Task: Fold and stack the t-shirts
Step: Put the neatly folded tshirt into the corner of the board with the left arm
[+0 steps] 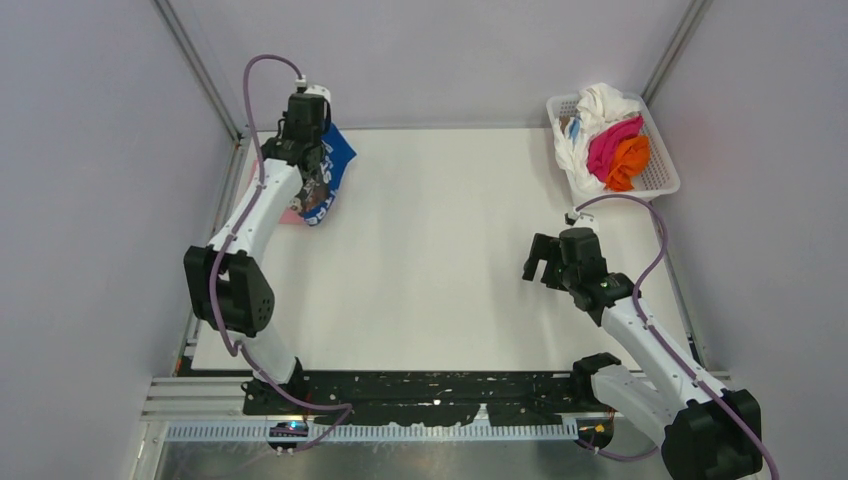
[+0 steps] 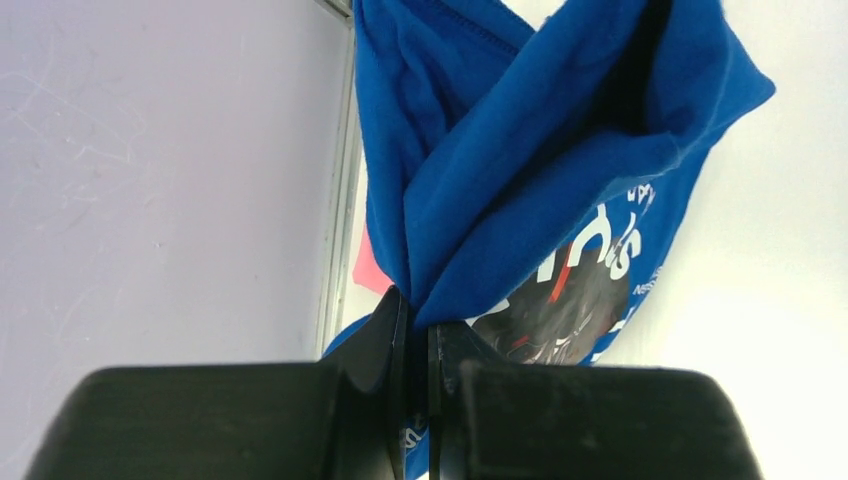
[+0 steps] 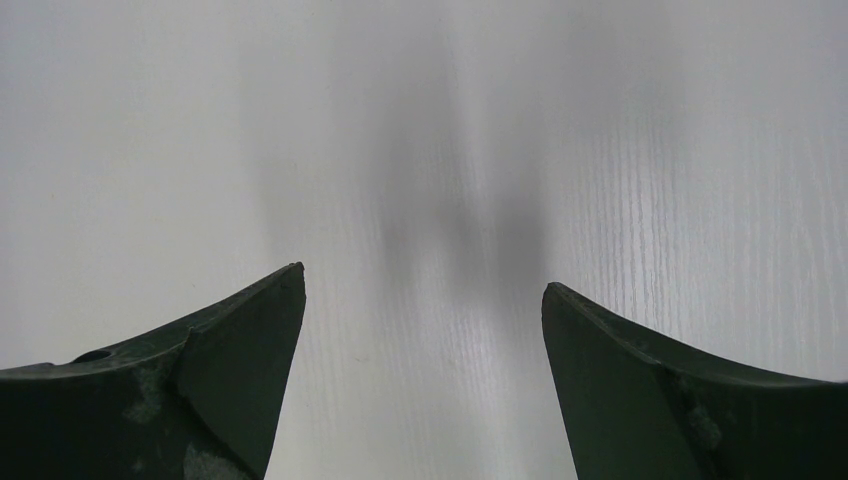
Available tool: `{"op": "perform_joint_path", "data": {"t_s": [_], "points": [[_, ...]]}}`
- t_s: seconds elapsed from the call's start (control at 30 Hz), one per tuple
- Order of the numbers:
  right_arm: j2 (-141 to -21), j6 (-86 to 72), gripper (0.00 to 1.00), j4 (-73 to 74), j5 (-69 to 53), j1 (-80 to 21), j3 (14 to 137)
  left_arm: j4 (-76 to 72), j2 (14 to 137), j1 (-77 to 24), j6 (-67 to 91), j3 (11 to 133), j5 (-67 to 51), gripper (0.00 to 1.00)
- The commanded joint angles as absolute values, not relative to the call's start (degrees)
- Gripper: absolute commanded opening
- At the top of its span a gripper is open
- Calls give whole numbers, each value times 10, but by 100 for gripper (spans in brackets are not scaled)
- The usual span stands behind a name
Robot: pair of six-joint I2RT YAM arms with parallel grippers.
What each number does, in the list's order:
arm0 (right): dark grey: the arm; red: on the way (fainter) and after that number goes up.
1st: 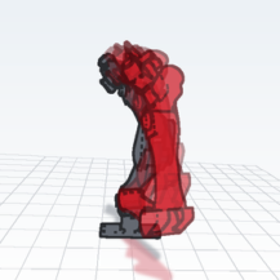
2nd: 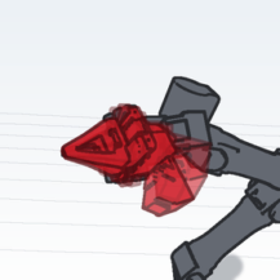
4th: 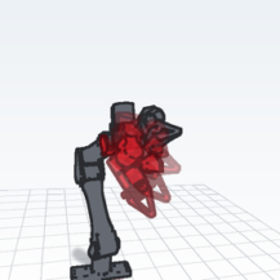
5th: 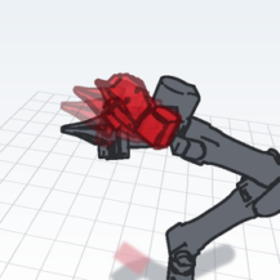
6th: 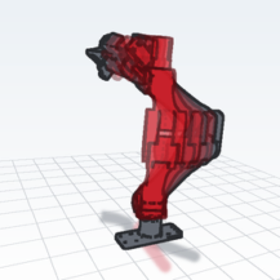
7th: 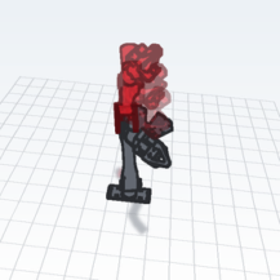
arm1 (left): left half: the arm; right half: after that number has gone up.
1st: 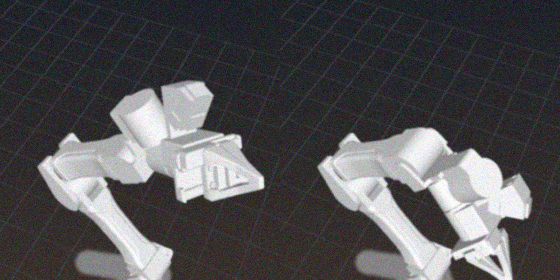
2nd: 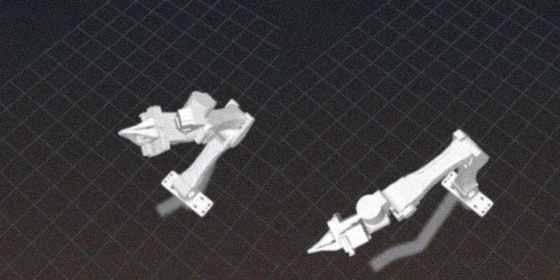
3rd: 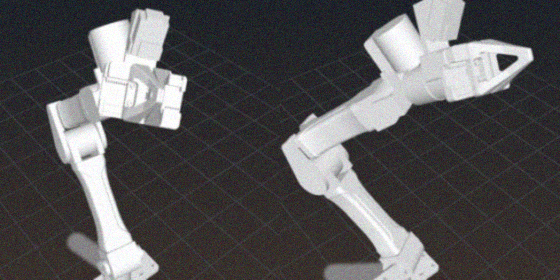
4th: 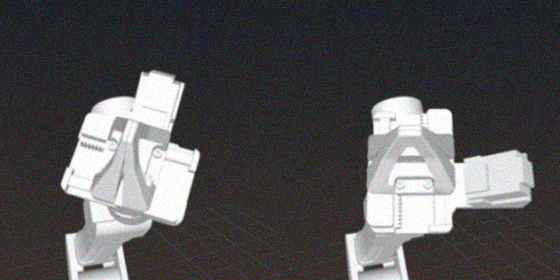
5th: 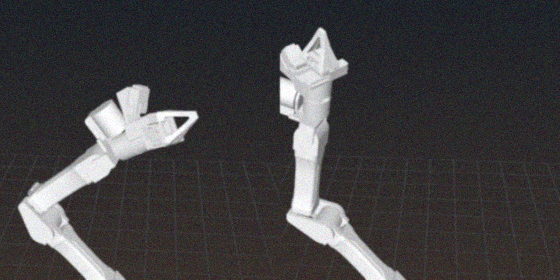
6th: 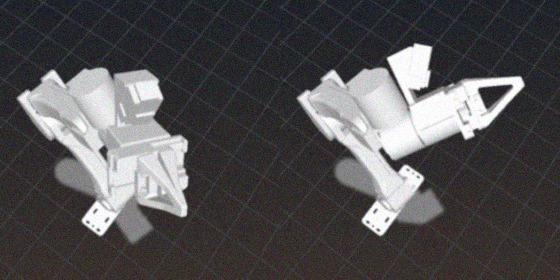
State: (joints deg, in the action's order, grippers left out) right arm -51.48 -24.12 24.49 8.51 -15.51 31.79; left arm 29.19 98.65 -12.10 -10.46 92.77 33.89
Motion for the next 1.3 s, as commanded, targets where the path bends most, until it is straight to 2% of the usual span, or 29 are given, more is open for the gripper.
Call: {"op": "perform_joint_path", "data": {"t_s": [0.0, 0.37, 0.9, 0.93, 1.03, 1.13, 1.17, 1.23, 1.27], "points": [[-508, -240, 95, 236, 102, -151, 321, 294, 976, -102, -72, 983, 304, 0], [-513, -240, 95, 242, 118, -152, 325, 298, 1045, -33, -68, 980, 226, 0], [-512, -246, 96, 264, 182, -151, 336, 359, 1221, 50, -83, 1155, 238, 1], [-513, -246, 95, 266, 187, -151, 337, 364, 1225, 54, -77, 1159, 232, 4], [-515, -247, 95, 270, 196, -151, 341, 375, 1233, 72, -50, 1168, 213, 22], [-515, -247, 95, 272, 199, -151, 342, 392, 1237, 86, -22, 1176, 204, 72], [-515, -247, 95, 272, 199, -151, 342, 395, 1235, 88, -15, 1175, 204, 84], [-512, -247, 95, 272, 198, -152, 341, 397, 1228, 90, -8, 1170, 204, 98], [-511, -249, 96, 272, 197, -151, 341, 395, 1221, 90, -5, 1166, 204, 99]]}}
